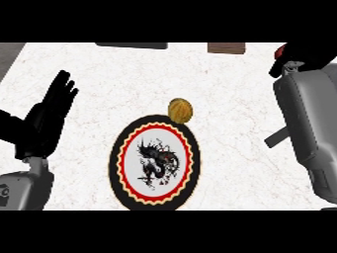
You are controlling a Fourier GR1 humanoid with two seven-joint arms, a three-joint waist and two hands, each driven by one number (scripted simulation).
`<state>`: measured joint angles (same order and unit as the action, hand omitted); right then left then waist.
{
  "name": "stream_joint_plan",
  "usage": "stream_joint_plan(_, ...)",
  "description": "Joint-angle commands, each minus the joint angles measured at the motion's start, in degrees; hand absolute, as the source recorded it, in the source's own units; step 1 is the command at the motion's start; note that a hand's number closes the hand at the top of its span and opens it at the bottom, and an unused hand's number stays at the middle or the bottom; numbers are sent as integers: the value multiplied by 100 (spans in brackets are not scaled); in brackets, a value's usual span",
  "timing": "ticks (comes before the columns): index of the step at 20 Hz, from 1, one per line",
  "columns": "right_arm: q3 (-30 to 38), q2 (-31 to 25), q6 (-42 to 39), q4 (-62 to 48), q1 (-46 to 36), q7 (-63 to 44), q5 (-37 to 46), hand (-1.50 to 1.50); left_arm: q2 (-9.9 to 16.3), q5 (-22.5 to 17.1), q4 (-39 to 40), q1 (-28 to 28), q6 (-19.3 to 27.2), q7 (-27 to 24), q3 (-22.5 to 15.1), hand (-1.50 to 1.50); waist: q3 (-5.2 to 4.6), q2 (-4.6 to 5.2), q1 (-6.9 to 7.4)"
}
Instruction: Pick the bell pepper from the plate and place it in the pan
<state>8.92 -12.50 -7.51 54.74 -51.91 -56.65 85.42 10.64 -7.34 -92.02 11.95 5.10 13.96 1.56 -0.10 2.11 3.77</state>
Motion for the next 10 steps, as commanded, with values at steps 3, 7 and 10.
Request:
stream_joint_plan(3, 503, -485, 219, -1254, -1396, -1034, 486, 150, -84, 58, -14, 133, -26, 81, -181, 0, 8, 30, 293)
stream_joint_plan(7, 795, -908, 888, -1838, -1524, -931, 632, 150, -73, 113, 37, 208, 15, 85, -163, 0, 17, 31, 201)
stream_joint_plan(10, 910, -902, 1364, -2108, -1495, -1226, 811, 150, 26, -133, -58, 294, -132, 266, -17, 0, 19, -7, 162)
